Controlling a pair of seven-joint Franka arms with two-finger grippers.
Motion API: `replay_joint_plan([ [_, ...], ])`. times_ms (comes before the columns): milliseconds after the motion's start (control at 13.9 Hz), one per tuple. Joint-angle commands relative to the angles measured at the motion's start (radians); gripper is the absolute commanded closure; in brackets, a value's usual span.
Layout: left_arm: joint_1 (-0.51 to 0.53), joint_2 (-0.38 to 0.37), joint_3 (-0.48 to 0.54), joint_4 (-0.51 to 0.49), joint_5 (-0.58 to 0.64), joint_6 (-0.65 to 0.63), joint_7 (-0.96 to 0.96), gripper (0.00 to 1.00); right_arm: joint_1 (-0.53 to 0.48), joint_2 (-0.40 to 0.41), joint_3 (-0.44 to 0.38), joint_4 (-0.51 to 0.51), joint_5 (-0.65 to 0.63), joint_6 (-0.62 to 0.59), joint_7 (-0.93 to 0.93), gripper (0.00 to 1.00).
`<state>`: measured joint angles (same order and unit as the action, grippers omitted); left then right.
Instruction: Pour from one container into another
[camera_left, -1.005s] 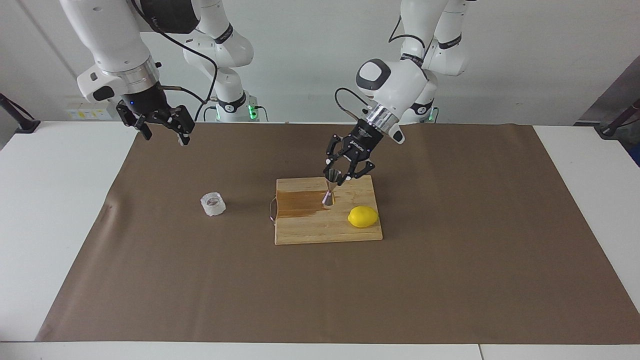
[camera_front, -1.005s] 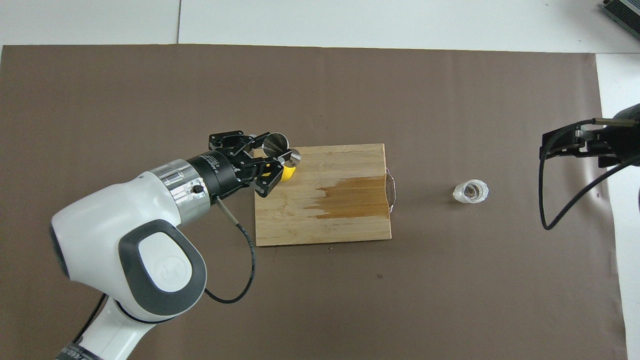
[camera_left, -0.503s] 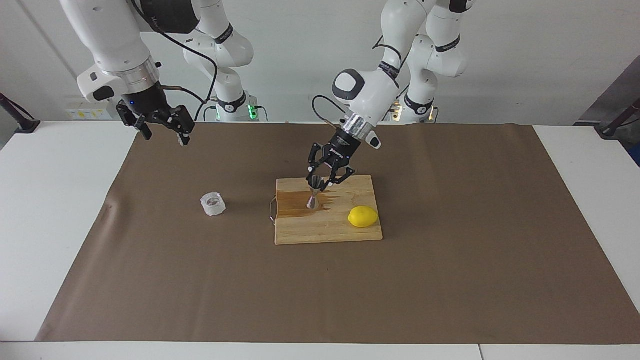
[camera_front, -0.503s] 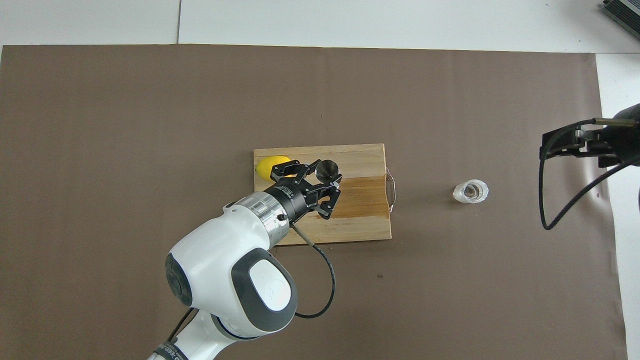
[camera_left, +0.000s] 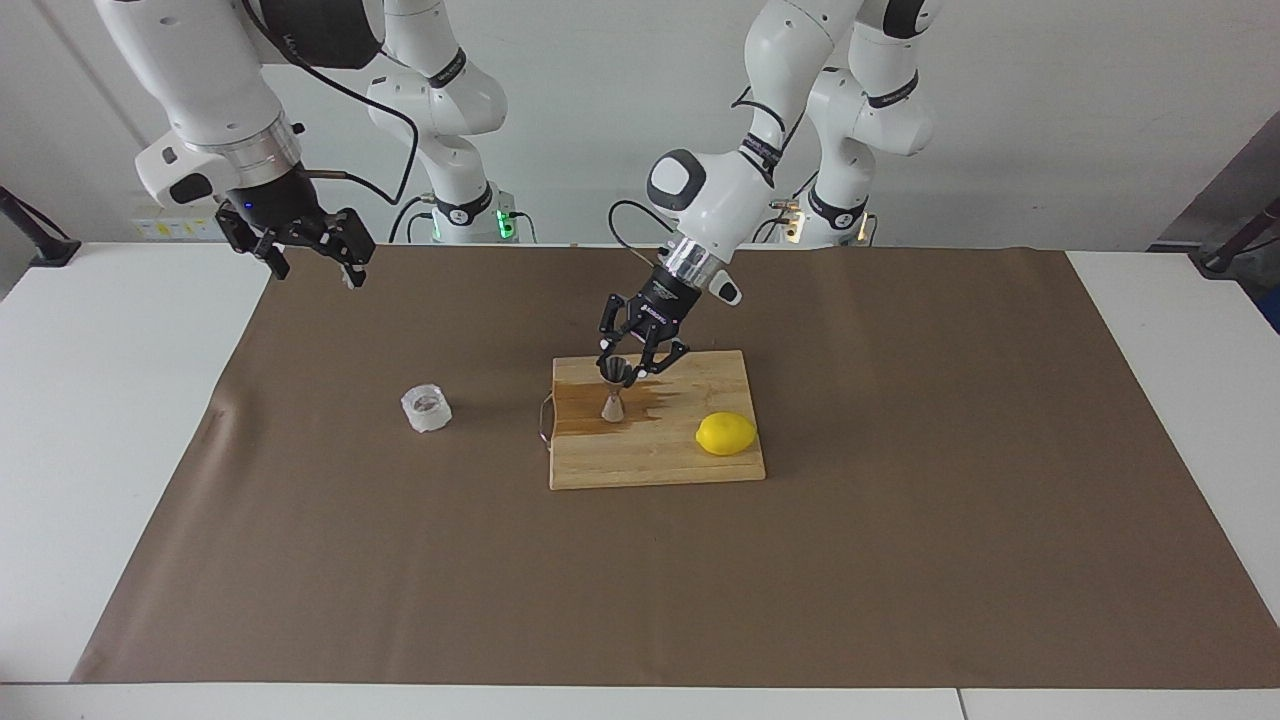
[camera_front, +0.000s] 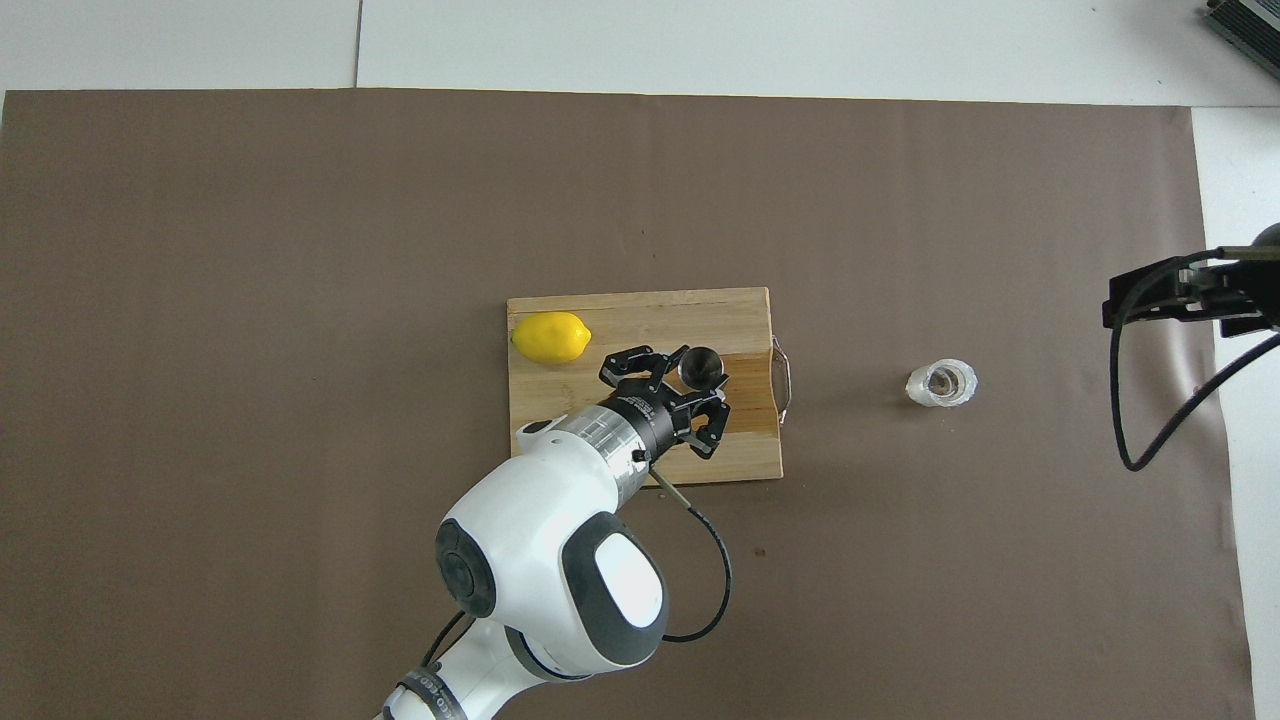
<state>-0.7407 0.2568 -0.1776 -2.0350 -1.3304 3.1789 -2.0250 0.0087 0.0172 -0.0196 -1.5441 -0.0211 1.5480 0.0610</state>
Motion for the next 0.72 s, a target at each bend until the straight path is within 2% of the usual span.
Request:
replay_joint_plan([
  [0,-0.016,0.015,0.010,0.006,0.011,0.019,-0.001,0.61,-0.004,-0.037,0.004,-0.051,0.018,-0.003,-0.134,0.00],
  [72,-0.016,0.015,0.010,0.001,0.011,0.019,0.000,0.61,-0.006,-0.043,0.004,-0.068,0.035,0.000,-0.206,0.00],
  [144,-0.016,0.013,0.010,0.001,0.010,0.018,-0.001,0.55,-0.006,-0.055,0.004,-0.091,0.036,0.004,-0.293,0.00],
  [215,-0.016,0.013,0.010,0.001,0.007,0.018,-0.001,0.12,-0.006,-0.062,0.004,-0.105,0.036,0.007,-0.358,0.00],
  [287,-0.016,0.013,0.010,-0.001,0.005,0.019,0.005,0.00,-0.003,-0.066,0.004,-0.114,0.036,0.012,-0.400,0.00],
  [503,-0.013,-0.016,0.010,0.001,0.005,0.021,0.075,0.00,0.005,-0.098,0.004,-0.184,0.036,0.068,-0.596,0.00],
  [646,-0.002,-0.095,0.013,-0.017,0.003,0.003,0.147,0.00,0.005,-0.135,0.004,-0.269,0.036,0.151,-0.780,0.00],
])
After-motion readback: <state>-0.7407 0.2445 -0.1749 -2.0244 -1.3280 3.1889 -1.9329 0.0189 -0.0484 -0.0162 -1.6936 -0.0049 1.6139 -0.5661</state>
